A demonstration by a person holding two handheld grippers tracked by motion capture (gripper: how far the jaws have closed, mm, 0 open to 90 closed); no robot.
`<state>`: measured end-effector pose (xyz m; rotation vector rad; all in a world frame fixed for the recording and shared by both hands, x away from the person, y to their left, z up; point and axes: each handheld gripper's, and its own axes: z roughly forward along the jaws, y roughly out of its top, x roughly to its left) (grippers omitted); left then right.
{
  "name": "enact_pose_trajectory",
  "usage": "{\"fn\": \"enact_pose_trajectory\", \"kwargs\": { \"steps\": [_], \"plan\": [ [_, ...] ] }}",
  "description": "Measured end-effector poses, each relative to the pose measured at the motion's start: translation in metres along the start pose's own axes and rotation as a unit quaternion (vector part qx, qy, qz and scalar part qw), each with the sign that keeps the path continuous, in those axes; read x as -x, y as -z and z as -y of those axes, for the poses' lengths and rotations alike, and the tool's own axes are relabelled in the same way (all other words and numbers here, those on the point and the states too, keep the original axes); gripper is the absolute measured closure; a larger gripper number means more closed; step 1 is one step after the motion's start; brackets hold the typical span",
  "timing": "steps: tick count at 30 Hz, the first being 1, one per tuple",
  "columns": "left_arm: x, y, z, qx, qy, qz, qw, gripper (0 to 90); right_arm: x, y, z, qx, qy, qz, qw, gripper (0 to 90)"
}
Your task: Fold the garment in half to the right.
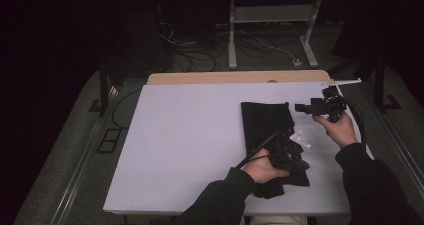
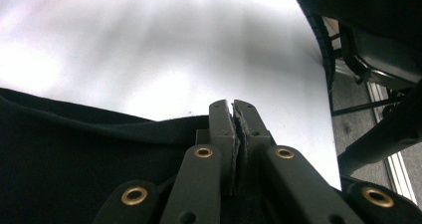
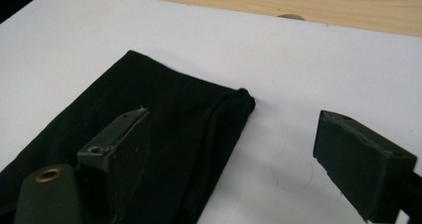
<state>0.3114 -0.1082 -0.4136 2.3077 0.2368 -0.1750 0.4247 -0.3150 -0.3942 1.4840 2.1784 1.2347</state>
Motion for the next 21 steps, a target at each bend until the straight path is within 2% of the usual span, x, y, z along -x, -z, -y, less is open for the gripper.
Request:
{"fn": "enact_pose_trajectory", "kwargs": {
  "steps": [5,9,11,13,19,21],
  "plan": [
    [-0.001,-0.005,0.0,-0.013,0.006,0.004,0.9999,84.8,0.003,0.009,0.009,0.007,-0.004,-0.001,1.0,12.0],
    [0.0,-0.002,-0.001,0.0,0.013,0.02,0.9997,79.2,0.002,0.016,0.015,0.014,-0.003,-0.002,0.9999,10.4],
    [0.0,0.001,-0.001,0.006,0.012,0.017,0.9998,77.0,0.001,0.018,0.016,0.014,0.0,-0.002,0.9999,9.0],
    [0.0,0.005,-0.001,0.016,0.019,0.024,0.9994,71.0,-0.001,0.021,0.017,0.019,0.006,-0.002,0.9998,6.9],
    [-0.002,0.018,-0.001,0.028,0.021,-0.003,0.9994,48.3,-0.004,0.027,0.018,0.025,0.011,-0.003,0.9996,2.6],
    [-0.004,0.022,0.001,0.038,0.039,0.004,0.9985,42.2,-0.004,0.029,0.019,0.025,0.012,-0.005,0.9996,1.2]
  ]
}}
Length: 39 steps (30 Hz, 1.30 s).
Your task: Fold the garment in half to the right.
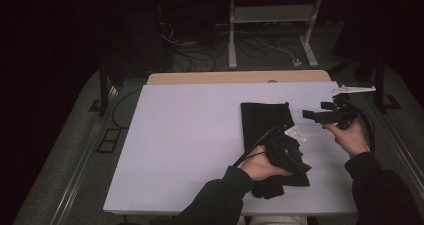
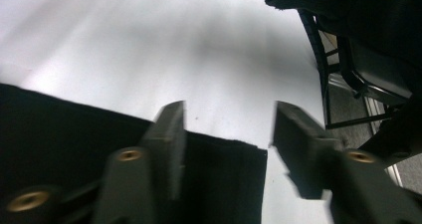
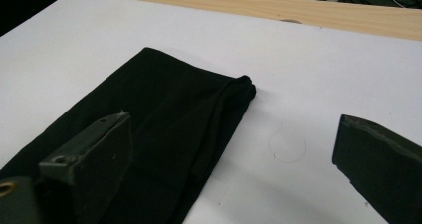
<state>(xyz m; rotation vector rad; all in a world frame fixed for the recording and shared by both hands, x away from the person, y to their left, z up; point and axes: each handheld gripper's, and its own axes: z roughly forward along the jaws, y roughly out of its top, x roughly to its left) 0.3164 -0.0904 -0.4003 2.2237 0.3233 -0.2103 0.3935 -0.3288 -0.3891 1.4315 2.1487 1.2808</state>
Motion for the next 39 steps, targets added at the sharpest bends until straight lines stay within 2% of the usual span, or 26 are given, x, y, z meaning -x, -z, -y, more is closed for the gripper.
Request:
{"fn": "enact_pose_trajectory", "kwargs": {
  "steps": [2,7,11,15,17,19,24,27,34,39],
  "plan": [
    [-0.004,0.005,0.002,0.006,0.012,0.007,0.9999,37.4,0.0,0.002,0.002,0.001,0.001,0.001,1.0,1.0],
    [-0.009,0.015,0.006,0.014,0.021,-0.015,0.9996,21.5,-0.001,0.009,0.006,0.003,0.0,-0.004,1.0,0.0],
    [-0.014,0.024,0.009,0.027,0.043,-0.011,0.9987,11.9,-0.003,0.015,0.01,0.01,0.0,-0.01,0.9999,0.0],
    [-0.015,0.03,0.011,0.031,0.042,-0.021,0.9984,0.7,-0.007,0.022,0.013,0.016,0.005,-0.011,0.9998,0.0],
    [-0.016,0.033,0.013,0.028,0.036,-0.022,0.9987,0.0,-0.009,0.026,0.015,0.018,0.005,-0.013,0.9997,0.0],
    [-0.014,0.035,0.014,0.026,0.026,-0.035,0.9987,0.0,-0.01,0.03,0.017,0.022,0.007,-0.011,0.9997,0.0],
    [-0.016,0.04,0.019,0.025,0.027,-0.046,0.9983,0.0,-0.015,0.038,0.025,0.026,0.015,-0.01,0.9995,0.0],
    [-0.017,0.044,0.022,0.023,0.025,-0.046,0.9984,0.0,-0.018,0.044,0.028,0.031,0.018,-0.011,0.9993,0.0],
    [-0.021,0.058,0.033,0.047,0.034,-0.051,0.997,0.0,-0.021,0.053,0.039,0.03,0.023,-0.01,0.9992,0.0],
    [-0.024,0.069,0.039,0.053,0.032,-0.064,0.996,0.0,-0.022,0.056,0.046,0.027,0.02,-0.012,0.9994,0.0]
  ]
}}
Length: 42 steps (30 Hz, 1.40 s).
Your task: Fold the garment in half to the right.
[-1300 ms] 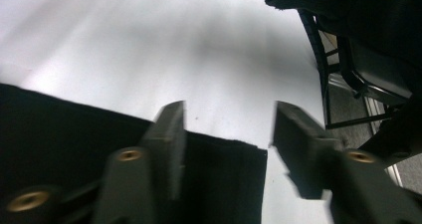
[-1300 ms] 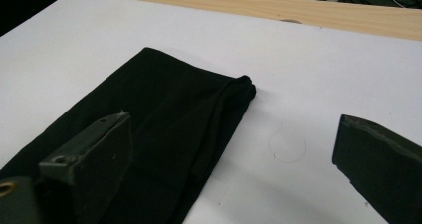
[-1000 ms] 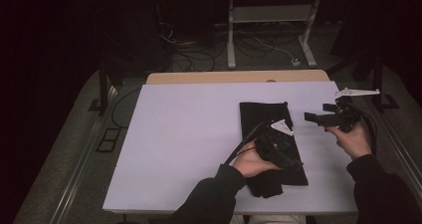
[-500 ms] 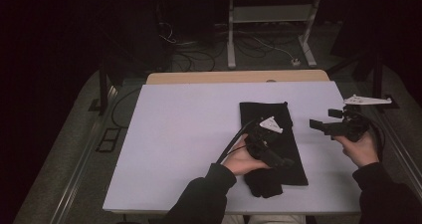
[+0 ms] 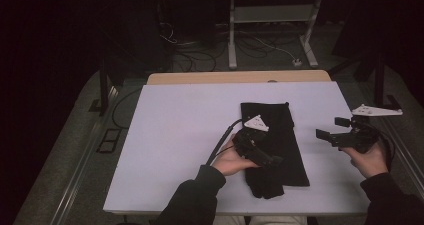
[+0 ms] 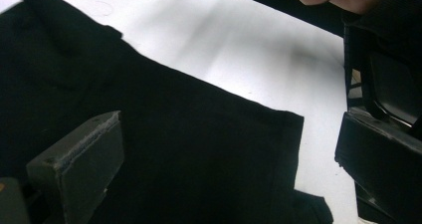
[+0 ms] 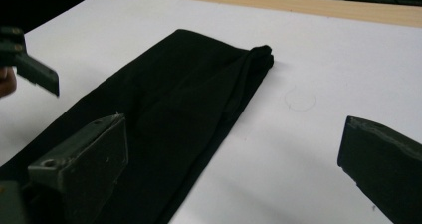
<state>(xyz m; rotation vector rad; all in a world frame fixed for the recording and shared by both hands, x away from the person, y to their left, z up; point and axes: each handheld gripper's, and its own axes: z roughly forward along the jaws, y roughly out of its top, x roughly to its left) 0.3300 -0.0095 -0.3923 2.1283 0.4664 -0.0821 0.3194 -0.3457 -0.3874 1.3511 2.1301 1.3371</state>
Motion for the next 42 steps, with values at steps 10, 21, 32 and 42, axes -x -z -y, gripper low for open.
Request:
{"fn": "enact_pose_trajectory", "kwargs": {
  "steps": [10,21,32,42],
  "plan": [
    [-0.008,0.018,0.013,0.003,0.003,-0.021,0.9998,0.0,-0.002,0.005,0.009,-0.001,0.003,0.004,1.0,0.0],
    [-0.016,0.035,0.029,0.019,0.01,-0.044,0.9988,0.0,-0.006,0.011,0.019,-0.002,0.001,0.004,1.0,0.0],
    [-0.022,0.058,0.047,0.039,0.026,-0.066,0.9968,0.0,-0.012,0.017,0.029,-0.002,0.004,0.004,1.0,0.0],
    [-0.026,0.082,0.062,0.054,0.037,-0.09,0.9938,0.0,-0.015,0.022,0.041,-0.002,0.006,0.007,1.0,0.0]
  ]
}}
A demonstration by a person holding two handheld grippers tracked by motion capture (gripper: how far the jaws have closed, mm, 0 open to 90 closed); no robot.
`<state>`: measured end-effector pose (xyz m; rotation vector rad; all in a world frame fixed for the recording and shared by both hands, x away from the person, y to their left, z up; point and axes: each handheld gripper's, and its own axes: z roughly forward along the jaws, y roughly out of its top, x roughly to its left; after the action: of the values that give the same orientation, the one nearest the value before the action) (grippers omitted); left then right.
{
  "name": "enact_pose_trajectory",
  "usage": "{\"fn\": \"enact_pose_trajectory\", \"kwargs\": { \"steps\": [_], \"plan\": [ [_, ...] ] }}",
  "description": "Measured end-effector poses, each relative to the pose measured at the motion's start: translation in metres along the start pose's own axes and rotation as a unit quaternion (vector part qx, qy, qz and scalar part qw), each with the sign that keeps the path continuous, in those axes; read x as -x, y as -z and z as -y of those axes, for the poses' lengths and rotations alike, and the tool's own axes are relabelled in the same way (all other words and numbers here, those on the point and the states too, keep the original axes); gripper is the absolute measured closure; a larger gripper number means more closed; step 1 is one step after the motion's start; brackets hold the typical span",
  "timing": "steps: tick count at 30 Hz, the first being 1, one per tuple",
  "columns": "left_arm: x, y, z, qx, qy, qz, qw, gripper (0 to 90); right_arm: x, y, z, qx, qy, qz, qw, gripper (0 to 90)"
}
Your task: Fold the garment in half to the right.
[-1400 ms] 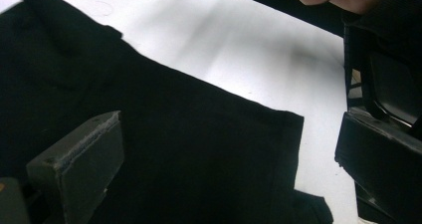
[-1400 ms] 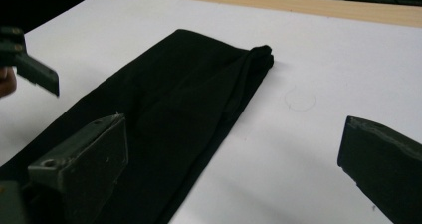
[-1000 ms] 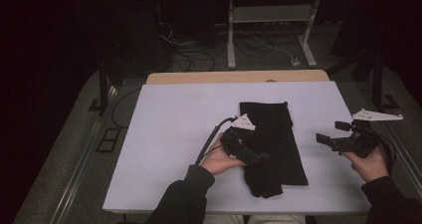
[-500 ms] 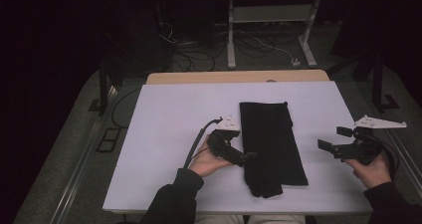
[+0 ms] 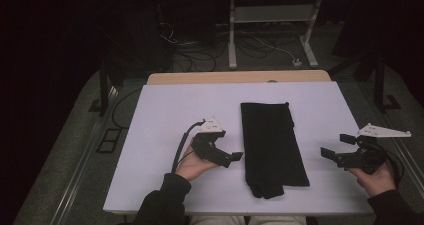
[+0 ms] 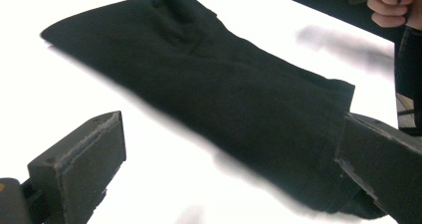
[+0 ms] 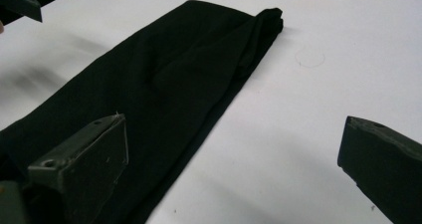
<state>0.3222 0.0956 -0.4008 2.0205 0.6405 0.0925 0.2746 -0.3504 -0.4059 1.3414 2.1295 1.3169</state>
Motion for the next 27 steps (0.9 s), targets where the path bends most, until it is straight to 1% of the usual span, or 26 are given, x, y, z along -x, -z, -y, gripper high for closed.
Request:
{"fn": "enact_pose_trajectory", "kwargs": {
  "steps": [1,2,9,15,17,23,27],
  "plan": [
    [-0.001,0.002,0.001,0.0,0.002,-0.002,1.0,0.0,0.0,0.0,0.001,-0.002,-0.003,0.0,1.0,0.0],
    [-0.001,0.005,0.003,0.001,0.002,-0.004,1.0,0.0,0.0,0.0,0.002,-0.002,0.001,0.0,1.0,0.0],
    [-0.008,0.024,0.012,0.01,0.008,-0.021,0.9997,0.0,-0.003,0.001,0.005,-0.005,0.0,0.001,1.0,0.0],
    [-0.014,0.042,0.021,0.02,0.014,-0.038,0.999,0.0,-0.003,0.004,0.01,-0.005,-0.006,0.003,1.0,0.0],
    [-0.016,0.048,0.024,0.024,0.016,-0.042,0.9987,0.0,-0.004,0.004,0.012,-0.009,-0.004,0.003,1.0,0.0],
    [-0.021,0.067,0.033,0.038,0.021,-0.059,0.9973,0.0,-0.004,0.004,0.015,-0.011,-0.003,0.004,0.9999,0.0],
    [-0.025,0.078,0.039,0.044,0.03,-0.073,0.9959,0.0,-0.004,0.004,0.016,-0.011,-0.003,0.005,0.9999,0.0]
  ]
}}
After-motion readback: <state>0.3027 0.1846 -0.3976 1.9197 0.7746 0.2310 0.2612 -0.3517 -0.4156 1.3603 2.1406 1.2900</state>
